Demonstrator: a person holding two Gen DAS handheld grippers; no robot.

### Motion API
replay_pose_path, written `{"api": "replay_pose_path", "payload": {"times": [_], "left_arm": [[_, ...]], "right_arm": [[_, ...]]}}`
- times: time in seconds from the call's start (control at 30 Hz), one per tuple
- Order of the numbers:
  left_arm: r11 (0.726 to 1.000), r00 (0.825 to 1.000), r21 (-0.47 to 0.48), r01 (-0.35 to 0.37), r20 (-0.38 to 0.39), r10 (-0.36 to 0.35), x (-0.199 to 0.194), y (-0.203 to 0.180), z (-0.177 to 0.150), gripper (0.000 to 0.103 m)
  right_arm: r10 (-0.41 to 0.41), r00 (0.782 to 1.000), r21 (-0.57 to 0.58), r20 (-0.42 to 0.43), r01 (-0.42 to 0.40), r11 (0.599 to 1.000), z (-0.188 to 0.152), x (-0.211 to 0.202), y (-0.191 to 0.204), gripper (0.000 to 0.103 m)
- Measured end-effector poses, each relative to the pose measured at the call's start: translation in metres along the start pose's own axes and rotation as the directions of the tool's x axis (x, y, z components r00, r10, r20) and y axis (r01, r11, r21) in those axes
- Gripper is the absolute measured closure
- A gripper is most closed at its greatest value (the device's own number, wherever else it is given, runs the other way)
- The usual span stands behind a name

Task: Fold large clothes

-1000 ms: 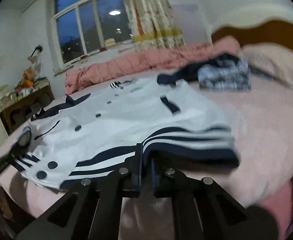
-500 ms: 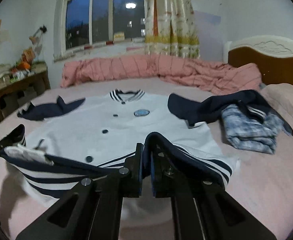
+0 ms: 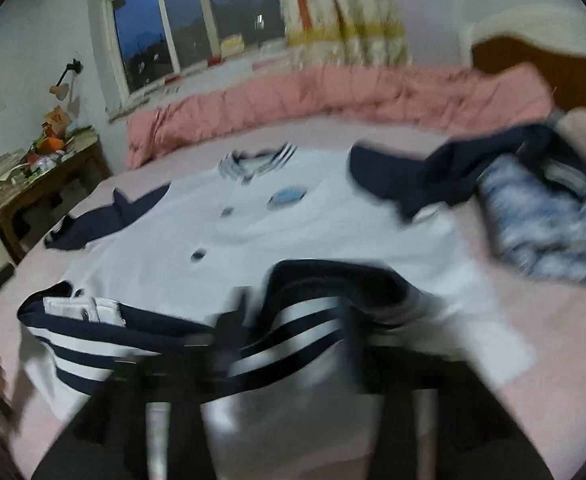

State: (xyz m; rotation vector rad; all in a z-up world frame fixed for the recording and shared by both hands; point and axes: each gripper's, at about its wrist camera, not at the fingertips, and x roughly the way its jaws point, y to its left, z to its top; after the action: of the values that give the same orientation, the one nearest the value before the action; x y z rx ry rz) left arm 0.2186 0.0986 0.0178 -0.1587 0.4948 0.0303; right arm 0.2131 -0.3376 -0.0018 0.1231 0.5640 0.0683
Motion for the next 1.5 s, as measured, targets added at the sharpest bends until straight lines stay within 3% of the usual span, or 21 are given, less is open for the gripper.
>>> {"api": "replay_pose_path", "payload": {"times": [0.13,0.23,0.33,0.43,0.5,0.53,0.57,0.6,0.63,0.67,0.73,0.8,0.87,1.0,1.07,1.13,1.2,1.27,1.37,1.47,1.5], "left_arm": [[0.996,0.991,0.036,0.086,-0.109,-0.082,0.021,0.012,-0.001,0.001],[0.979,0.954,-0.001,0.205,-0.224,-0.200,0.043,0.006,-0.014,0.001],[0.975,0.935,0.043,0.217,-0.296,-0.195,0.059,-0.009,-0.026,0.000],[0.974,0.930,0.060,0.217,-0.315,-0.188,0.067,-0.018,-0.030,0.004],[0.967,0.914,0.034,0.253,-0.338,-0.227,0.072,-0.016,-0.031,0.018],[0.964,0.908,0.034,0.262,-0.348,-0.234,0.074,-0.016,-0.033,0.036],[0.962,0.906,0.044,0.269,-0.351,-0.237,0.074,-0.018,-0.035,0.077],[0.956,0.901,0.055,0.289,-0.353,-0.253,0.073,-0.021,-0.035,0.092],[0.954,0.911,0.080,0.289,-0.329,-0.248,0.067,-0.023,-0.034,0.096],[0.960,0.938,0.112,0.255,-0.270,-0.218,0.057,-0.025,-0.032,0.097],[0.971,0.976,0.133,0.198,-0.120,-0.182,0.029,-0.025,-0.020,0.097],[0.978,0.984,0.105,0.180,-0.014,-0.180,0.002,-0.020,-0.009,0.097],[0.983,0.988,0.107,0.150,0.008,-0.152,-0.010,-0.018,-0.003,0.096],[0.991,0.992,0.134,0.019,-0.130,-0.001,0.020,-0.013,-0.016,0.083],[0.993,0.974,0.112,-0.041,-0.217,0.065,0.041,-0.002,-0.026,0.060],[0.999,0.960,0.030,0.014,-0.278,-0.005,0.051,0.010,-0.030,0.058],[0.995,0.954,-0.075,0.062,-0.289,-0.081,0.050,0.026,-0.029,0.054],[0.990,0.960,-0.127,0.059,-0.265,-0.092,0.047,0.034,-0.026,0.054],[0.995,0.965,-0.094,0.041,-0.254,-0.064,0.047,0.034,-0.025,0.054],[0.996,0.953,-0.033,0.080,-0.290,-0.086,0.058,0.028,-0.027,0.050],[0.996,0.947,-0.014,0.086,-0.309,-0.086,0.064,0.023,-0.028,0.050]], "right_arm": [[-0.095,0.987,0.037,0.129,0.091,0.995,0.008,-0.033,-0.031,0.016],[-0.136,0.981,0.093,0.137,0.124,0.988,0.014,-0.041,-0.062,0.016],[-0.063,0.998,0.006,0.013,0.063,0.998,0.018,-0.019,-0.077,0.016],[-0.127,0.988,-0.085,-0.084,0.120,0.989,0.013,0.011,-0.078,0.016],[-0.120,0.975,-0.129,-0.188,0.097,0.987,0.009,0.037,-0.072,0.016],[-0.114,0.965,-0.137,-0.234,0.083,0.987,0.007,0.048,-0.070,0.018],[-0.116,0.960,-0.139,-0.256,0.083,0.987,0.004,0.054,-0.069,0.021],[-0.114,0.956,-0.139,-0.272,0.078,0.987,0.002,0.059,-0.067,0.044],[-0.102,0.956,-0.142,-0.274,0.065,0.988,0.002,0.060,-0.065,0.081],[-0.091,0.961,-0.145,-0.263,0.053,0.988,0.000,0.057,-0.065,0.096],[-0.110,0.980,-0.146,-0.167,0.085,0.986,0.004,0.037,-0.062,0.097],[-0.140,0.988,-0.103,-0.060,0.133,0.986,0.009,0.010,-0.062,0.097],[-0.132,0.991,-0.023,0.005,0.132,0.991,0.014,-0.013,-0.066,0.097],[-0.240,0.968,-0.047,-0.071,0.237,0.970,0.009,0.000,-0.063,0.097],[-0.306,0.938,-0.085,-0.164,0.296,0.951,-0.001,0.022,-0.061,0.097],[-0.320,0.924,-0.087,-0.211,0.308,0.947,-0.007,0.030,-0.063,0.097],[-0.300,0.935,-0.052,-0.192,0.295,0.954,-0.007,0.020,-0.066,0.097],[-0.276,0.945,-0.011,-0.175,0.278,0.960,-0.007,0.008,-0.073,0.097],[-0.255,0.956,-0.031,-0.146,0.253,0.967,-0.006,0.009,-0.074,0.094],[-0.296,0.947,-0.123,-0.122,0.281,0.952,0.001,0.017,-0.063,0.065],[-0.294,0.950,-0.143,-0.106,0.278,0.950,0.004,0.019,-0.059,0.039]]}}
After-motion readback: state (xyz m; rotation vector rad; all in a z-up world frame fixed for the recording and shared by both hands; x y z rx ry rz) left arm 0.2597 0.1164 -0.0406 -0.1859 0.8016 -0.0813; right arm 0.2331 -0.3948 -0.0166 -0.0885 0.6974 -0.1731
